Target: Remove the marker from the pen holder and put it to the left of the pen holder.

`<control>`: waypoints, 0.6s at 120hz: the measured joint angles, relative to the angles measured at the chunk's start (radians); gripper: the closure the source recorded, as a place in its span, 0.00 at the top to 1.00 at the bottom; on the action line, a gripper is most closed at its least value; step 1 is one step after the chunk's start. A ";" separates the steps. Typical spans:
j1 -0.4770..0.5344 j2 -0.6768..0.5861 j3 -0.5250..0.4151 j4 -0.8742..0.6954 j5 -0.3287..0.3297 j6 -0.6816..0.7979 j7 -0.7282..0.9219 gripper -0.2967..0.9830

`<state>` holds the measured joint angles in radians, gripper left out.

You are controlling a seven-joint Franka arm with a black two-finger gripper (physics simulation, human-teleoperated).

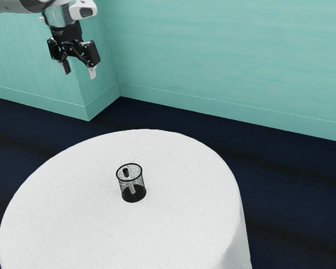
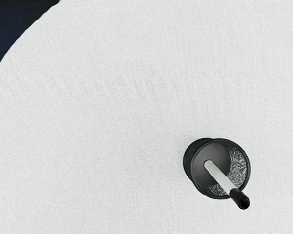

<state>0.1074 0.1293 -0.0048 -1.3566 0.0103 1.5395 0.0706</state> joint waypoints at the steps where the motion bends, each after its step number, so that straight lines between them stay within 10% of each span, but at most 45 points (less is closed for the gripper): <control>1: 0.000 0.000 0.000 0.000 0.000 0.000 0.001 0.77; 72: -0.010 0.306 -0.080 0.099 -0.014 0.185 -0.123 0.77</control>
<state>0.0973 0.4357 -0.0852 -1.2573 -0.0036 1.7245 -0.0526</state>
